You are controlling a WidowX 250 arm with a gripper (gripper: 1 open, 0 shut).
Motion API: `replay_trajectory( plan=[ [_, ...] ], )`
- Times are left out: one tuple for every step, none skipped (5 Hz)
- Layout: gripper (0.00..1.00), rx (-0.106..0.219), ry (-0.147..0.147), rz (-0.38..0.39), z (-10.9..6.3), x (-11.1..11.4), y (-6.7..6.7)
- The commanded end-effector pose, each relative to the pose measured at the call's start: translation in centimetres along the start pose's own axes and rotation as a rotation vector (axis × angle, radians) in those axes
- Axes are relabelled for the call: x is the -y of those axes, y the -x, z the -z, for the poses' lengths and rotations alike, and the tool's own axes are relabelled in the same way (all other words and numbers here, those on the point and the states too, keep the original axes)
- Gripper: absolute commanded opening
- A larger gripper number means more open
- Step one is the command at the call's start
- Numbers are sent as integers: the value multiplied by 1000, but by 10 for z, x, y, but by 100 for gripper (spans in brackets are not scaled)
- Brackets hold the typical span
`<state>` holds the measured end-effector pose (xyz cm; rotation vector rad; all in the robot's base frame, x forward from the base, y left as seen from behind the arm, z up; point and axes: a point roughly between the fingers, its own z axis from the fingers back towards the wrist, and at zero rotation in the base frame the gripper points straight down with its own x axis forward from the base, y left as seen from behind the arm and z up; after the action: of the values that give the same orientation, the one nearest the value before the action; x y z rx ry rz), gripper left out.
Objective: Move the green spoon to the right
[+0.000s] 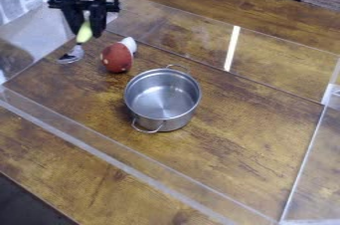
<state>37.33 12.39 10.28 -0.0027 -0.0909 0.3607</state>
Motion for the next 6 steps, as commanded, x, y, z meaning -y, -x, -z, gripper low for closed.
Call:
replay_trajectory(
  plan=[
    [0, 126, 23, 12, -59, 33, -2],
    [0, 135, 44, 24, -74, 63, 3],
    [0, 131, 60, 64, -79, 99, 16],
    [0, 128, 80, 139, -76, 125, 26],
    [0, 121, 99, 210, -72, 147, 41],
    [0, 116, 118, 272, -69, 170, 59]
  ],
)
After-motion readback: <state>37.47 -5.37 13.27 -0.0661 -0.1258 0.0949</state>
